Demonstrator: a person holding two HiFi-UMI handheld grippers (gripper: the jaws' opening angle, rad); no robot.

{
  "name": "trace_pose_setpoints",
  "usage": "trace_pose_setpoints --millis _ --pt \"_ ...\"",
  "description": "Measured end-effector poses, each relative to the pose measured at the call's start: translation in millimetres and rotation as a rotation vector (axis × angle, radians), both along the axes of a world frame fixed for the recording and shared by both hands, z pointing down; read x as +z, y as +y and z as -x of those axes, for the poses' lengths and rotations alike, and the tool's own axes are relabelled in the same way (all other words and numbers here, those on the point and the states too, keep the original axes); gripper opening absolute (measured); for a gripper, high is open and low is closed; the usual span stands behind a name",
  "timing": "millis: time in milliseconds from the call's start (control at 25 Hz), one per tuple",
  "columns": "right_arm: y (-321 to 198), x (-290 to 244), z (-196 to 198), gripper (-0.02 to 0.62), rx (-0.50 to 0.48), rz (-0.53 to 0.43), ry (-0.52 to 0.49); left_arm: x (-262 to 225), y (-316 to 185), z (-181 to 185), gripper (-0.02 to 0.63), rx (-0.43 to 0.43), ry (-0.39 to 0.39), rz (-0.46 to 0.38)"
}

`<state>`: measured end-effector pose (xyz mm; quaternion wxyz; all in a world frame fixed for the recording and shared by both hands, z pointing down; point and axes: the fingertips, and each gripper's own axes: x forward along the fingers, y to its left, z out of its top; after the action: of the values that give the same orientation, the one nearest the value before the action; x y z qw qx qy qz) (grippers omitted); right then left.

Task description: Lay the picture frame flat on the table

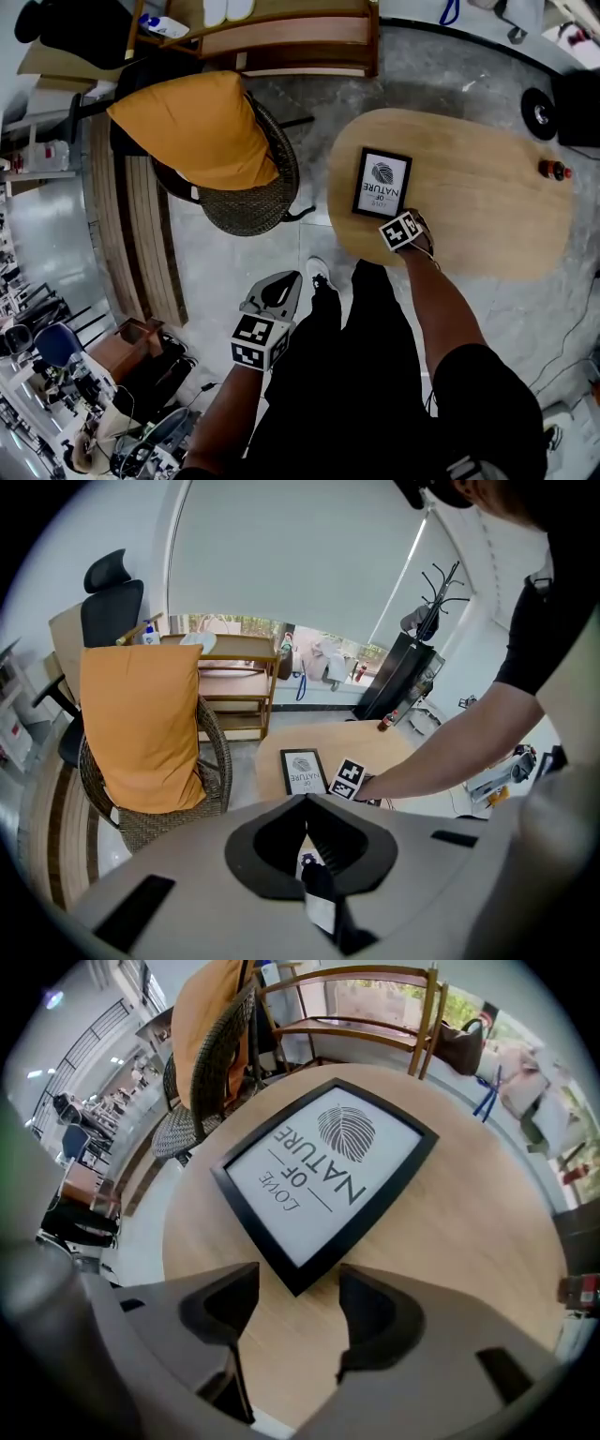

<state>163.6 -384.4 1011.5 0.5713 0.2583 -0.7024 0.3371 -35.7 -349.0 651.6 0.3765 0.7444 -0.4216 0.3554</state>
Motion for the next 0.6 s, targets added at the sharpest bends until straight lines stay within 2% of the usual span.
trace_pose_setpoints --millis 120,360,440,600 --pt "0 -4 1 0.259 0.031 0.014 -0.016 -4 -4 0 0.005 0.011 0.001 -0.014" --pt "-5 -25 -14 0.259 0.04 -0.019 -0.003 -21 -19 2 0.005 0.06 0.021 -0.078" --pt "-2 -37 -21 0.259 0.082 -0.023 0.012 -25 -19 5 0.005 0.102 0.031 -0.099" --pt "7 -73 -31 0.238 0.232 -0.067 0.014 -37 -20 24 0.005 0.165 0.055 -0.144"
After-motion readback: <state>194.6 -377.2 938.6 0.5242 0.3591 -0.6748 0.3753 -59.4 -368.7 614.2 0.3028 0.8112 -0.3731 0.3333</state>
